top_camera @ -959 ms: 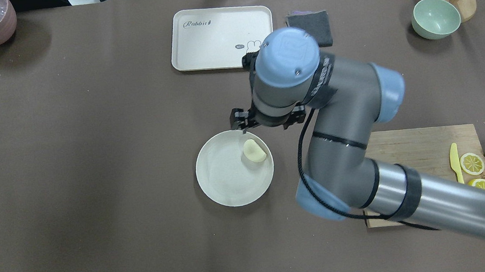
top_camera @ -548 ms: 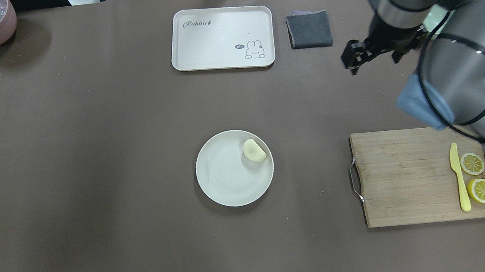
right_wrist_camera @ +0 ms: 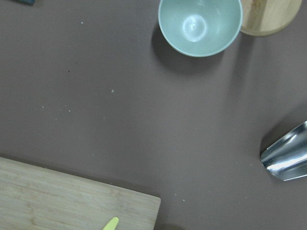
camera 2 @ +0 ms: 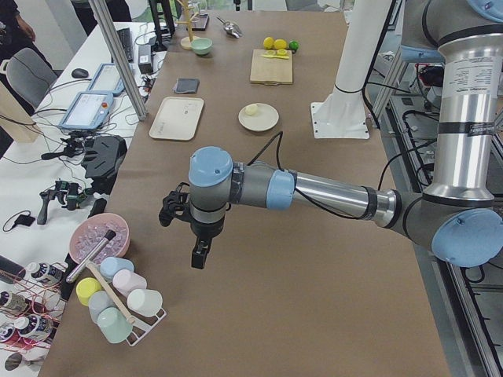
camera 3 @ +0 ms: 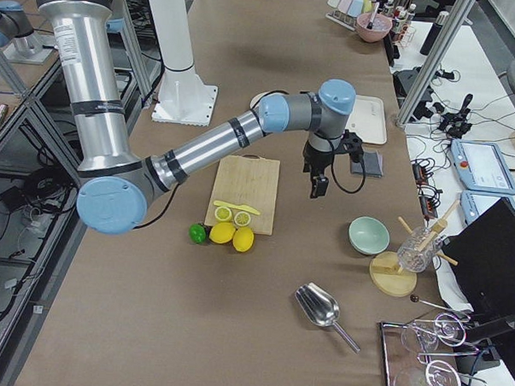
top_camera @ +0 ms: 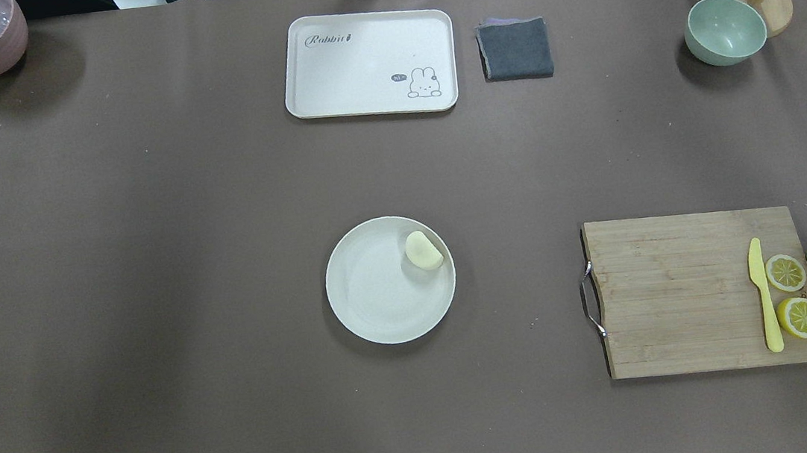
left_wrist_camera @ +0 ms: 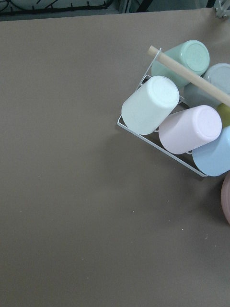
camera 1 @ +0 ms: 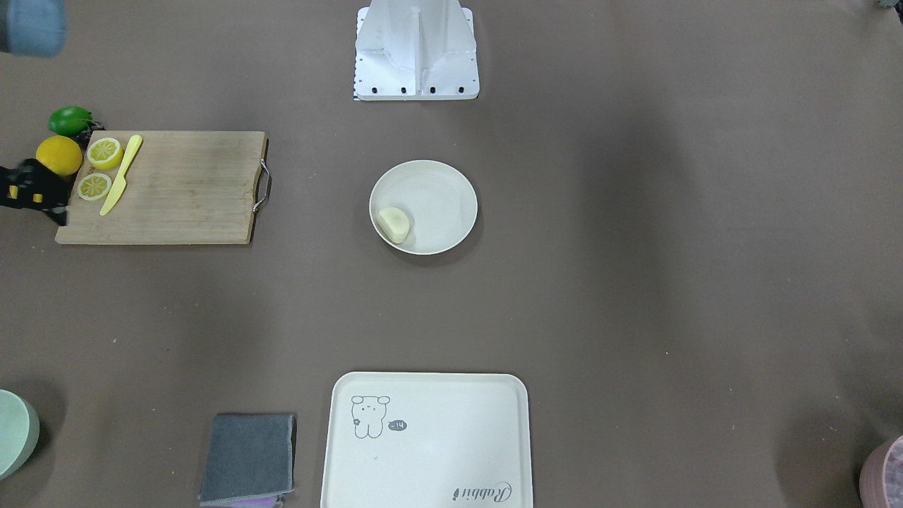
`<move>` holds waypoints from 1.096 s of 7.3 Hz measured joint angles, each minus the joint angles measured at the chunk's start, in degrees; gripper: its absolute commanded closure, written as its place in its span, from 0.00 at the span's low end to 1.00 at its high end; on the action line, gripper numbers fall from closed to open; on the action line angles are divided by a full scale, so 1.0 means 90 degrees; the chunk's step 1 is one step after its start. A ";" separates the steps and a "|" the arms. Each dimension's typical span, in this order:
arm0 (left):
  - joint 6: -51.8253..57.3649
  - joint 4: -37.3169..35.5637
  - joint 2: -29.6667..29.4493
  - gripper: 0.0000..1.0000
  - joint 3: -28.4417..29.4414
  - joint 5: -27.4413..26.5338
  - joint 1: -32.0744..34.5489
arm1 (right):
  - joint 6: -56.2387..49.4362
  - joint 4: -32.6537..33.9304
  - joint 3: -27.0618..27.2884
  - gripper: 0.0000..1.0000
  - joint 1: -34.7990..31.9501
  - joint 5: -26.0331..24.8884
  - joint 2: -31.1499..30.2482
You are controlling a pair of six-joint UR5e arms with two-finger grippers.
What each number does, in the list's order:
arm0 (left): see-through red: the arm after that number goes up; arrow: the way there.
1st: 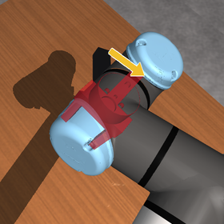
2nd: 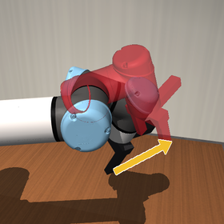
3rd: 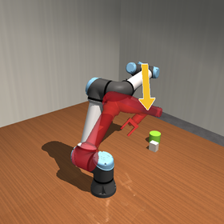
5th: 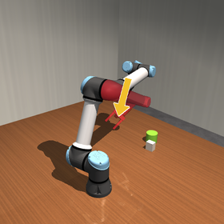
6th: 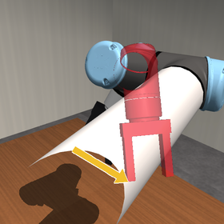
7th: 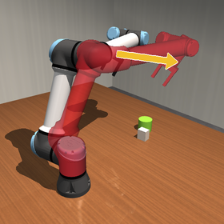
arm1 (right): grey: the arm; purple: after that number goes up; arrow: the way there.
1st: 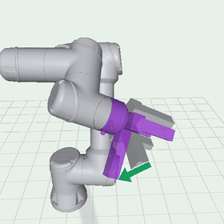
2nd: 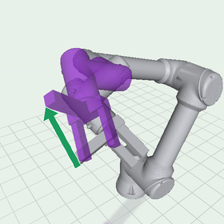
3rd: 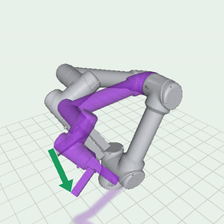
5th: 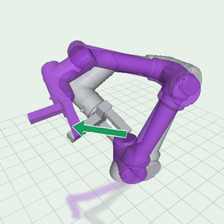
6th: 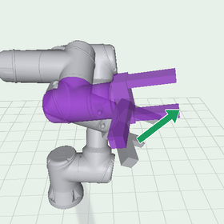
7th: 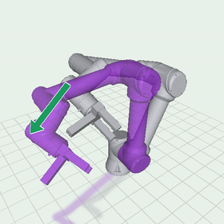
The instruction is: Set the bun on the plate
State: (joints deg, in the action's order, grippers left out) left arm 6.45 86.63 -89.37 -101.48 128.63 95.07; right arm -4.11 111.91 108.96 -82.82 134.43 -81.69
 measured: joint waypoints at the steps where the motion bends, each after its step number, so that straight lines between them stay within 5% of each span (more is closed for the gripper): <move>1: -0.0011 0.0021 0.0065 0.02 0.0051 0.0006 -0.0002 | -0.0536 -0.0122 -0.0062 0.00 -0.0388 0.0122 -0.0385; 4: -0.0002 0.0403 0.0132 0.02 0.0544 0.0013 -0.0015 | -0.1081 -0.1057 -0.0543 0.00 -0.0842 0.0180 -0.1221; 8: -0.0225 0.1012 0.0078 0.02 0.0955 0.0005 -0.0070 | -0.0988 -0.1556 -0.1212 0.00 -0.0904 0.0134 -0.1297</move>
State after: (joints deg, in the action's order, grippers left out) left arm 4.43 95.73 -88.67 -92.88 128.68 94.44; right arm -13.00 97.91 98.05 -90.95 135.63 -93.36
